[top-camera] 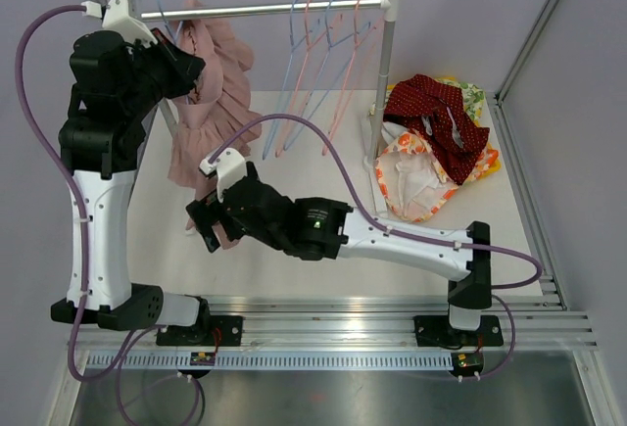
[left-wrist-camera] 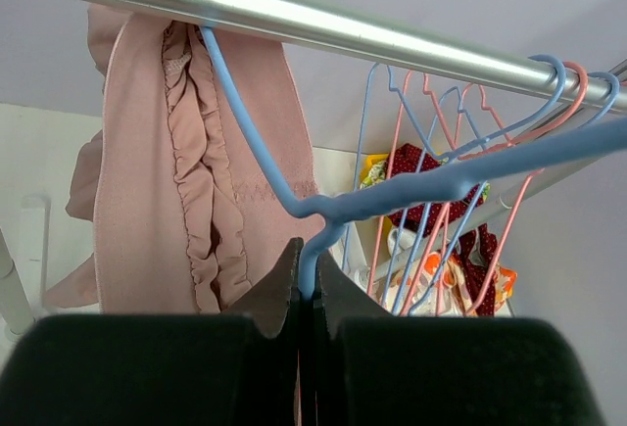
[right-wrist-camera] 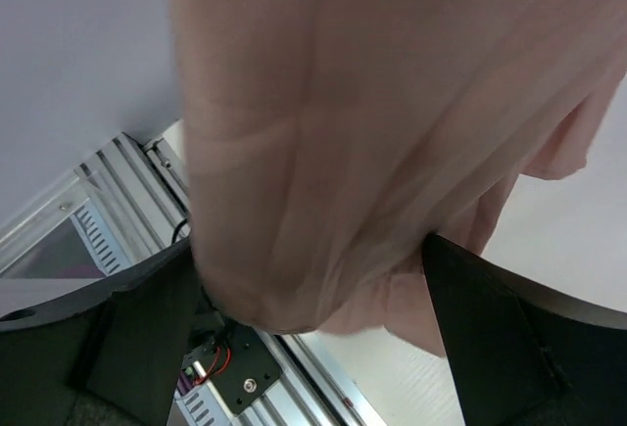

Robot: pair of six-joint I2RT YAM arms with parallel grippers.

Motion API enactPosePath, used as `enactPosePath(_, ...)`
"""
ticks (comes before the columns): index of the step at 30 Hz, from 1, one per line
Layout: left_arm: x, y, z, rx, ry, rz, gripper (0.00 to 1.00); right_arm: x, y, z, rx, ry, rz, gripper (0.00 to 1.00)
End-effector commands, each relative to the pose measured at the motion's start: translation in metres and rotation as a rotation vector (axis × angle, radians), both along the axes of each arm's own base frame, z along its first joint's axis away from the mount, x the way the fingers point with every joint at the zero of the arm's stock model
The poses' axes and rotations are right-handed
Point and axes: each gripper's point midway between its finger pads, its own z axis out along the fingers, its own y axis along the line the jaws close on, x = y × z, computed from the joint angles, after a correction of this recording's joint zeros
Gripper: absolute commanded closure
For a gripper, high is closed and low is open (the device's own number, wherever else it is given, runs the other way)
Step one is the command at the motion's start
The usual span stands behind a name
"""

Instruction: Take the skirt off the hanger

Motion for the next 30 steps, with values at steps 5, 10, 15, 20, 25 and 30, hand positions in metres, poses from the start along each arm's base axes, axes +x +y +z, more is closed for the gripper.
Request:
enactPosePath(5,-0.023,0.0,0.053,-0.034,-0.205,-0.012,1.0,0.021,0.015,0.022,0.139,-0.058,-0.106,0.27)
enactPosePath(10,-0.028,0.0,0.053,-0.036,-0.218,-0.017,1.0,0.019,0.008,-0.005,0.133,-0.079,-0.14,1.0)
enactPosePath(15,-0.026,0.003,0.059,-0.007,-0.226,-0.002,1.0,-0.008,-0.011,-0.113,-0.042,-0.015,-0.156,1.0)
enactPosePath(20,-0.026,0.007,0.068,0.01,-0.251,0.013,1.0,-0.042,-0.034,-0.206,-0.141,0.117,-0.191,1.0)
enactPosePath(25,-0.021,0.015,0.072,0.026,-0.267,0.058,1.0,-0.072,-0.044,-0.248,-0.227,0.136,-0.182,1.0)
enactPosePath(30,-0.018,0.034,0.084,0.068,-0.312,0.161,1.0,-0.091,-0.045,-0.26,-0.307,0.093,-0.206,1.0)
